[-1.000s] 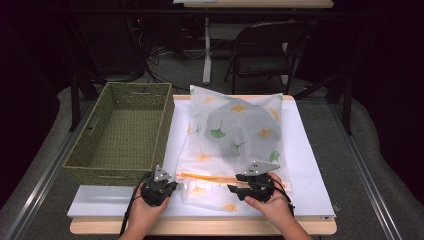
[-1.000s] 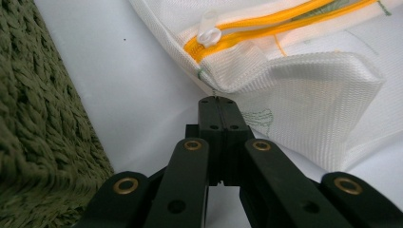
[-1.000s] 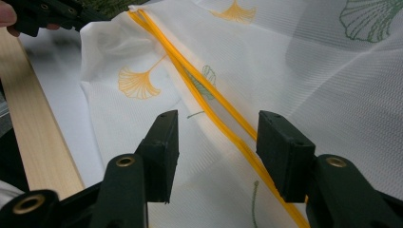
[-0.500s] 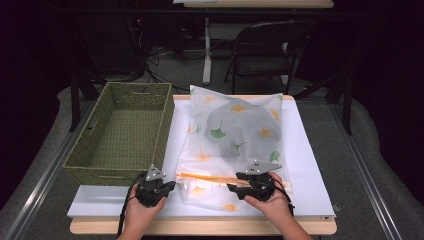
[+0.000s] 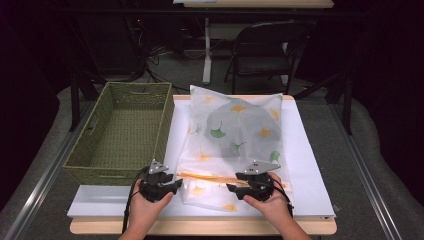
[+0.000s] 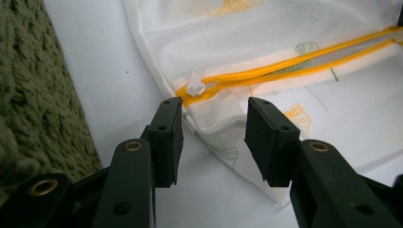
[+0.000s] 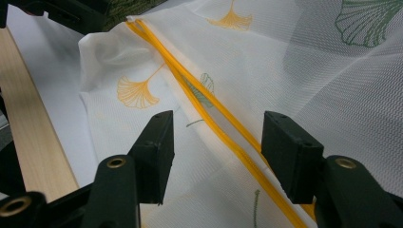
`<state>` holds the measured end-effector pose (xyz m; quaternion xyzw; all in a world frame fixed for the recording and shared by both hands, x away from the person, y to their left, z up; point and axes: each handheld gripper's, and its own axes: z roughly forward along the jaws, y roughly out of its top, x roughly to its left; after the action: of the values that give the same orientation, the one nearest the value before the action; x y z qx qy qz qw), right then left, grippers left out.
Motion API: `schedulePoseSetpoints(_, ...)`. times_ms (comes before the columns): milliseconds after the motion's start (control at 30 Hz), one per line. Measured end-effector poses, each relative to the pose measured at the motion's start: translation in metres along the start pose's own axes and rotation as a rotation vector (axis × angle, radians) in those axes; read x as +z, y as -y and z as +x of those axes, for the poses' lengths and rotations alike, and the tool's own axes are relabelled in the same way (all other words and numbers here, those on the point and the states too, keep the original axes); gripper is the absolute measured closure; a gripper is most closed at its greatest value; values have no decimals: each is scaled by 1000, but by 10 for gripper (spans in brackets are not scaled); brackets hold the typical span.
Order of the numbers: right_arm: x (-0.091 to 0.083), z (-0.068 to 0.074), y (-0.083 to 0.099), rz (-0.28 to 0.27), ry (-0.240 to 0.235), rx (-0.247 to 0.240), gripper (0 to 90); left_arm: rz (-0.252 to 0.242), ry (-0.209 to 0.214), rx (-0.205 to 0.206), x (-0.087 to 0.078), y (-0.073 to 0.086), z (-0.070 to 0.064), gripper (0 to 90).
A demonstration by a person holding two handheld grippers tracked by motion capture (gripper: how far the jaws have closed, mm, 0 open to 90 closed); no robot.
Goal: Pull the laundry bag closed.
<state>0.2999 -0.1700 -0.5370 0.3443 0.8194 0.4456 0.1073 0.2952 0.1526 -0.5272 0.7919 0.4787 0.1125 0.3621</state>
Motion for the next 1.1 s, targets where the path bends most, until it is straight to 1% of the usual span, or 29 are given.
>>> schedulePoseSetpoints(33, 0, 0, 0, -2, 1, 2, 447, 0, 3, 4, 0, 0, 0, 558)
schedulePoseSetpoints(100, -2, 0, 0, -5, 3, 9, 449, -12, 25, -4, 0, 0, -1, 528)
schedulePoseSetpoints(133, -2, 0, 0, -7, 3, 8, 449, -18, 26, 1, 0, 0, -2, 516)
schedulePoseSetpoints(167, -2, -1, 0, -8, 3, 12, 450, -19, 31, 3, -1, 0, -4, 506)
schedulePoseSetpoints(200, -3, -1, 0, -9, 3, 13, 450, -25, 33, 14, -2, 0, -6, 496)
schedulePoseSetpoints(233, -3, -2, 0, -11, 3, 16, 450, -32, 39, 10, -2, -1, -8, 492)
schedulePoseSetpoints(300, -3, -2, 0, -12, 4, 17, 450, -44, 46, 25, -3, -2, -13, 476)
schedulePoseSetpoints(367, -3, -2, 0, -10, 1, 17, 450, -45, 56, 45, -5, -4, -19, 461)
schedulePoseSetpoints(433, -3, -1, 0, -7, 1, 20, 450, -49, 52, 71, -4, -4, -23, 439)
schedulePoseSetpoints(467, -2, -1, 0, -8, 2, 15, 450, -42, 48, 83, -2, -4, -24, 435)
schedulePoseSetpoints(533, -2, -1, 0, -9, 0, 13, 450, -29, 23, 94, 2, -3, -25, 431)
schedulePoseSetpoints(567, -2, -1, 0, -7, 0, 11, 450, -11, 9, 101, 4, -1, -23, 448)
schedulePoseSetpoints(600, -2, -1, 0, -7, 0, 11, 450, -11, 9, 101, 4, -1, -23, 486)
schedulePoseSetpoints(633, -2, -1, 0, -8, 0, 10, 450, 21, -15, 117, 5, 2, -20, 563)
schedulePoseSetpoints(667, -2, -1, 1, -7, -1, 11, 450, 37, -5, 113, 5, 4, -18, 630)
schedulePoseSetpoints(700, -2, -1, 1, -7, 0, 10, 450, 44, -5, 121, 3, 5, -17, 712)
schedulePoseSetpoints(733, -2, -1, 1, -7, 0, 12, 449, 45, -6, 125, 2, 7, -16, 762)
schedulePoseSetpoints(767, -2, -1, 1, -6, 0, 15, 449, 54, -10, 131, 0, 9, -14, 832)
schedulePoseSetpoints(800, -2, -2, 1, -6, -1, 12, 449, 54, -17, 132, -2, 10, -13, 862)
schedulePoseSetpoints(833, -2, -2, 1, -6, -1, 11, 450, 59, -9, 125, -5, 12, -12, 873)
schedulePoseSetpoints(900, -2, -1, 1, -7, -2, 10, 449, 53, -8, 130, -11, 13, -10, 880)
schedulePoseSetpoints(933, -2, -1, 1, -7, -1, 8, 450, 57, 2, 128, -13, 14, -9, 881)
schedulePoseSetpoints(967, -2, -1, 1, -5, 0, 8, 450, 47, 1, 122, -15, 16, -9, 882)
schedulePoseSetpoints(1000, -2, 0, 1, -5, -1, 9, 449, 44, 11, 115, -16, 18, -9, 883)
schedulePoseSetpoints(1067, -2, 0, 1, -4, -4, 8, 450, 54, 30, 116, -19, 22, -9, 884)
schedulePoseSetpoints(1100, -2, 0, 1, -5, -3, 7, 451, 55, 28, 115, -19, 24, -11, 884)
